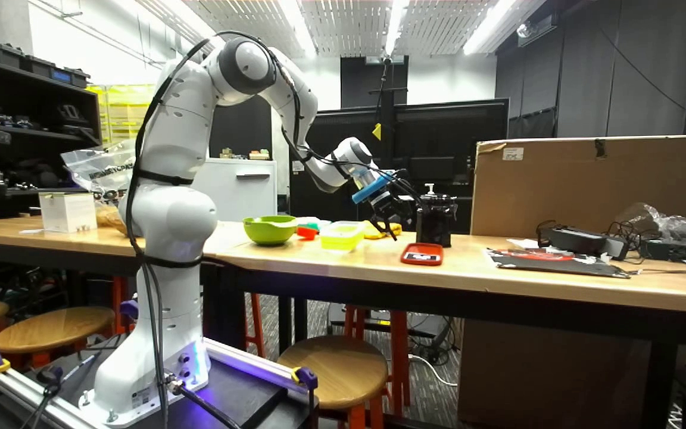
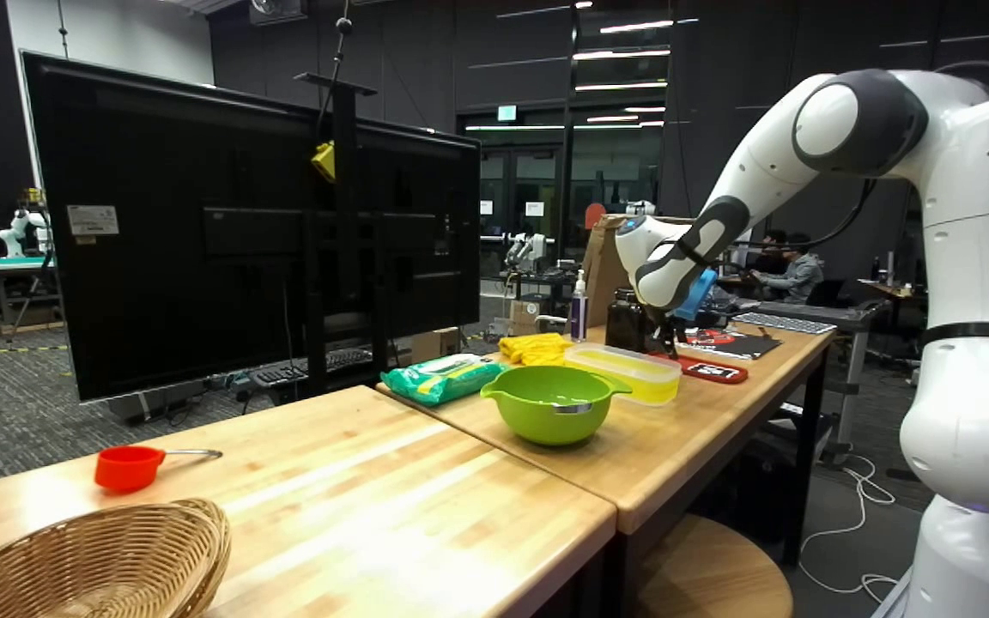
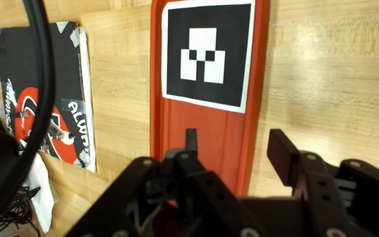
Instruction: Put the red lid on the right side of the counter.
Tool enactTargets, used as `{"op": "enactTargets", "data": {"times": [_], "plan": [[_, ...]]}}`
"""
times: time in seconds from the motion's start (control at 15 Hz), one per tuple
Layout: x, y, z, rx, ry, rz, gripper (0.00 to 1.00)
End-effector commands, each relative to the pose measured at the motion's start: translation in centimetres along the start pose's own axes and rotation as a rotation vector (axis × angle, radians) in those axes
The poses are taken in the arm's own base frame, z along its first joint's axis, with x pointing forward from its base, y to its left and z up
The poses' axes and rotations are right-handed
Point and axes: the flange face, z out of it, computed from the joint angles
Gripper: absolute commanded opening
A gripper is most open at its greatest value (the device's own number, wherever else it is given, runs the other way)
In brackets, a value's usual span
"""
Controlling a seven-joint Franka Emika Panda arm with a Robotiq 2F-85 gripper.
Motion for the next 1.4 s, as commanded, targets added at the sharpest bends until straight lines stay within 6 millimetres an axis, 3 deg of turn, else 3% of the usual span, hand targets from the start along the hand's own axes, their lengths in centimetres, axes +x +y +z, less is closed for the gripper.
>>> {"op": "enactTargets", "data": {"times": [0.0,0.07,0.2,0.47,0.87,1.33], "plan": [[0.0,0.9,-0.6,0.012,0.015,0.002,0.90],[0.0,1.0,-0.9,0.017,0.019,0.000,0.98],[0.1,1.3,-1.7,0.029,0.029,-0.008,1.00],[0.2,2.1,-3.4,0.064,0.060,-0.030,1.00],[-1.3,3.6,-6.6,0.119,0.095,-0.076,1.00],[-2.5,3.8,-11.7,0.171,0.090,-0.135,1.00]]}}
